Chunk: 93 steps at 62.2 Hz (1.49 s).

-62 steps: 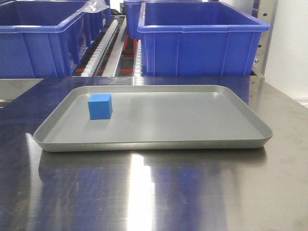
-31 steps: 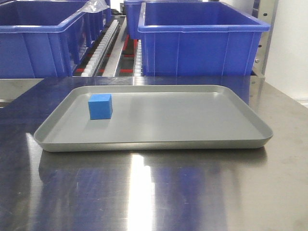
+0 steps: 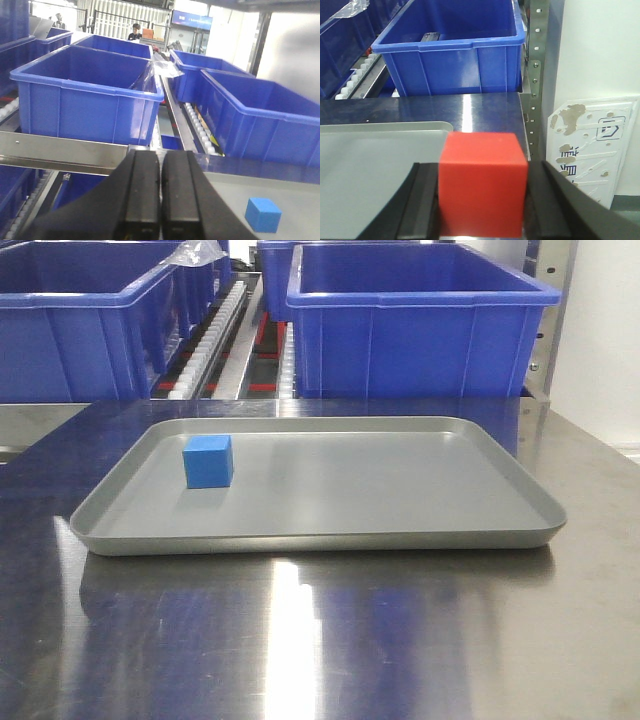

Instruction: Sort and place red and blue blocks on shelf

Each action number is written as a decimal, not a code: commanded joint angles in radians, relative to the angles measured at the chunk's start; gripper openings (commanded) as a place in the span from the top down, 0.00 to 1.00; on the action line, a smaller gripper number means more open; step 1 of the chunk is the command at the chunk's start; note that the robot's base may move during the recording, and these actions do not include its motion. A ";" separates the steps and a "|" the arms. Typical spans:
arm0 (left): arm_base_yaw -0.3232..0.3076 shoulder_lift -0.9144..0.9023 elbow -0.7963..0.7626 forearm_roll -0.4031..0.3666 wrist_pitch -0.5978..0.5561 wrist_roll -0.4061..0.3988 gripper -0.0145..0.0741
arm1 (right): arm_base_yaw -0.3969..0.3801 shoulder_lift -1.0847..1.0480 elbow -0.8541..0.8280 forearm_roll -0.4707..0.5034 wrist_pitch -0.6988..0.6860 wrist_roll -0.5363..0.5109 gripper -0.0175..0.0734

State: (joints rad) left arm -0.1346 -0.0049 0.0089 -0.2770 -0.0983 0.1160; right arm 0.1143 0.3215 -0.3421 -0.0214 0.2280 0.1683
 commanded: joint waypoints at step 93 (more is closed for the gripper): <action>-0.361 1.537 -1.210 0.098 0.690 -0.086 0.47 | -0.006 0.003 -0.028 0.000 -0.082 -0.003 0.75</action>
State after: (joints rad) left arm -0.4816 1.5242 -1.1124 -0.1987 0.5816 0.0900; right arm 0.1143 0.3215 -0.3421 -0.0214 0.2280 0.1683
